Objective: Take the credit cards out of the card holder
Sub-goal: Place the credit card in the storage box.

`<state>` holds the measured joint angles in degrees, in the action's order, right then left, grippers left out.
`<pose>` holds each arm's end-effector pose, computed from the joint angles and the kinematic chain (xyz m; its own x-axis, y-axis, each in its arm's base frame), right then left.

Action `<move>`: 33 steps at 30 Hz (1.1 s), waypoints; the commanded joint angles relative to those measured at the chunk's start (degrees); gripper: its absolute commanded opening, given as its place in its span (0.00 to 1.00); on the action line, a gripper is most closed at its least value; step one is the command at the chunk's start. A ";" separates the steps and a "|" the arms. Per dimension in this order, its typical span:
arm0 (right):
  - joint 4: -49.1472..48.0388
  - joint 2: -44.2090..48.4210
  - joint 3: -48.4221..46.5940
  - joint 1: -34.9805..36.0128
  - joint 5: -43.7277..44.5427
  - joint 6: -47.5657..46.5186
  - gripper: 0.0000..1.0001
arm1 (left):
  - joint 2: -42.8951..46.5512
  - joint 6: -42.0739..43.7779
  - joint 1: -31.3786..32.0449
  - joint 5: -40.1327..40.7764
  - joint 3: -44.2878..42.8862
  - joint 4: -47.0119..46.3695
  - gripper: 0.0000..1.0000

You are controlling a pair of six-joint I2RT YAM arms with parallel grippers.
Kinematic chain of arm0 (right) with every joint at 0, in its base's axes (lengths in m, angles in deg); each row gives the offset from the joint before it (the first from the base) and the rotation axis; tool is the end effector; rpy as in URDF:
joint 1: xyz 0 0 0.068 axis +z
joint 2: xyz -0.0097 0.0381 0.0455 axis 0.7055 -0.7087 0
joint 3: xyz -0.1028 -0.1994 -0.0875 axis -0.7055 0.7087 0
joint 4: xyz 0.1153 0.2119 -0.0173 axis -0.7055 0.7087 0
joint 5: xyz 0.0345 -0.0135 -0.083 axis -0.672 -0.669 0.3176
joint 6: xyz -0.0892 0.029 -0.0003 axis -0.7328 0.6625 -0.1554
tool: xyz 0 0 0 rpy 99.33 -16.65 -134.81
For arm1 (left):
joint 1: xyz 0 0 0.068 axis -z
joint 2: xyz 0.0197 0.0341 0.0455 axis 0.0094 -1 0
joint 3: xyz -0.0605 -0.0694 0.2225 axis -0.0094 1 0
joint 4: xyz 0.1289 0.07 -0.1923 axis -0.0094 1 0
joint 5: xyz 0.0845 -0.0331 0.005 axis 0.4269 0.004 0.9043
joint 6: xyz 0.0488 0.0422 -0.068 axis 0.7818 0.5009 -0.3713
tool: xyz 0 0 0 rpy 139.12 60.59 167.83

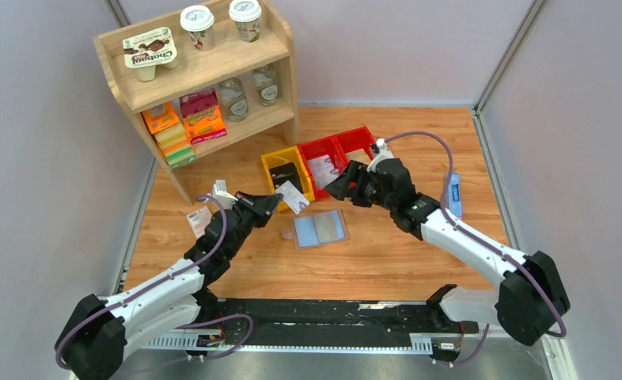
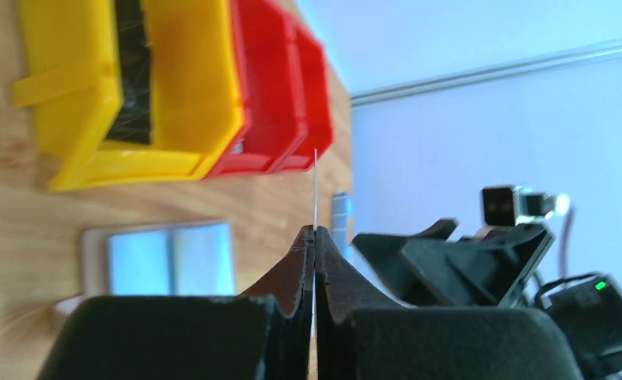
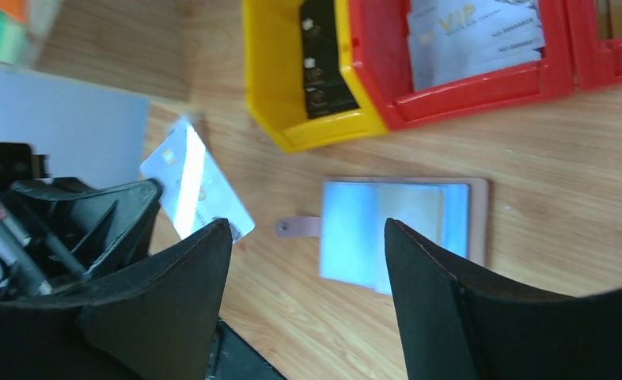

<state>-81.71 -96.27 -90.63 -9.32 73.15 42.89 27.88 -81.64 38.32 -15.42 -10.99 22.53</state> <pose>0.2524 0.1938 0.2107 -0.7658 0.2523 -0.5915 -0.2158 0.7657 0.6060 0.2004 -0.1292 0.1889 -0.4213 -0.8557 -0.3005 -0.0106 0.3359 -0.9418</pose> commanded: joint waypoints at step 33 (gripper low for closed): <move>-46.56 -3.72 3.18 3.39 -4.80 17.72 0.43 | -21.81 -8.03 -0.07 -0.97 -18.02 -25.91 0.00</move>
<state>-125.99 -99.20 -84.34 -6.26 68.43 62.60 6.55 -88.61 38.32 -15.51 -26.93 0.26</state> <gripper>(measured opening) 0.512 0.006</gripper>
